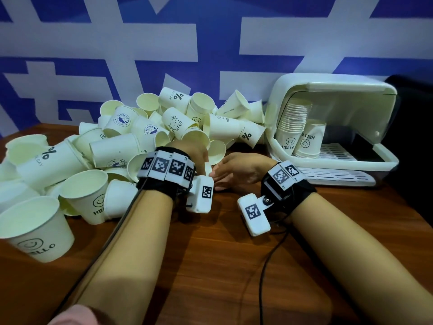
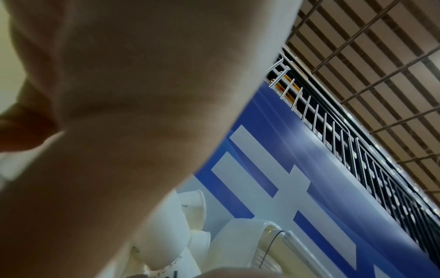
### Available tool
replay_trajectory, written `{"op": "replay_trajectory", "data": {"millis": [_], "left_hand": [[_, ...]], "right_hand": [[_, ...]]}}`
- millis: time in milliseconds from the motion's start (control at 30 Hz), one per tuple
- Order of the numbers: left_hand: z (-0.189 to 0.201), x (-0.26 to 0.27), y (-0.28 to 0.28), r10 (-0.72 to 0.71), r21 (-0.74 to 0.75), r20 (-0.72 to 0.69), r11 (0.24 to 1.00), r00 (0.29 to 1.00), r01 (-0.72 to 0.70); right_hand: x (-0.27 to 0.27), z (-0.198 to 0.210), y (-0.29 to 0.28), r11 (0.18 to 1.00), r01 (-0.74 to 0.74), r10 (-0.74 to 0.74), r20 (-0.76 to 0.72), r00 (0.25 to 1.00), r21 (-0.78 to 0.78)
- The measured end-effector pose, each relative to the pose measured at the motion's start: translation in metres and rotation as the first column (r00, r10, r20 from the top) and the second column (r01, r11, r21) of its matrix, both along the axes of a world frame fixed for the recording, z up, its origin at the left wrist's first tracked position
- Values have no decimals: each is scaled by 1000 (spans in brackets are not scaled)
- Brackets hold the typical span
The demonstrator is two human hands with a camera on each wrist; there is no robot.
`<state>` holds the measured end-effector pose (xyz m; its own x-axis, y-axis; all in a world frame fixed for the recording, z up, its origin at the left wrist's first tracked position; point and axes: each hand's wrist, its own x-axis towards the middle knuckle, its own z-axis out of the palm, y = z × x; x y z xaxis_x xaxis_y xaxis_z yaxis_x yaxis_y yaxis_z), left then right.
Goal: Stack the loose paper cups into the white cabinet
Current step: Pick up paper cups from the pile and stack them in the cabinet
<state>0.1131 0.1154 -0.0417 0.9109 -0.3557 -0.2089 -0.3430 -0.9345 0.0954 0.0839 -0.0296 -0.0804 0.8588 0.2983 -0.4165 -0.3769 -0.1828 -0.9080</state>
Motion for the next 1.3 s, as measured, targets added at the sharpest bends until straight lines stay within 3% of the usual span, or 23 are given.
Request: {"op": "replay_trajectory", "data": {"millis": [100,200,333,433,667,1000,1167,1300], "left_hand": [[11,-2,-3,-69,-78,10,995,998,69],[23,-9,-1,-79,-263,99,959,992,102],[31,-17,-8,-72,-558,219,809,973,186],[33,-20,-19,-11,-695,277,688,961,209],[38,-34,-45,5,-789,378,525,926,319],[51,-39,-125,-54,-892,338,300,940,338],[46,-38,-175,-86,-887,362,275,928,371],[41,-26,-198,-137,-884,375,245,917,398]], "right_hand": [[-4,14,-6,1000,-18,18,8,1000,18],[-8,36,-19,997,36,-42,103,994,62],[-18,64,-39,996,71,-53,266,962,-56],[-29,80,-51,985,131,-88,330,940,-109],[-49,106,-78,980,193,-196,392,899,48],[-75,127,-135,902,414,-274,581,766,-120],[-79,125,-168,818,552,-357,611,706,-161],[-72,116,-185,748,662,-510,604,613,-39]]}}
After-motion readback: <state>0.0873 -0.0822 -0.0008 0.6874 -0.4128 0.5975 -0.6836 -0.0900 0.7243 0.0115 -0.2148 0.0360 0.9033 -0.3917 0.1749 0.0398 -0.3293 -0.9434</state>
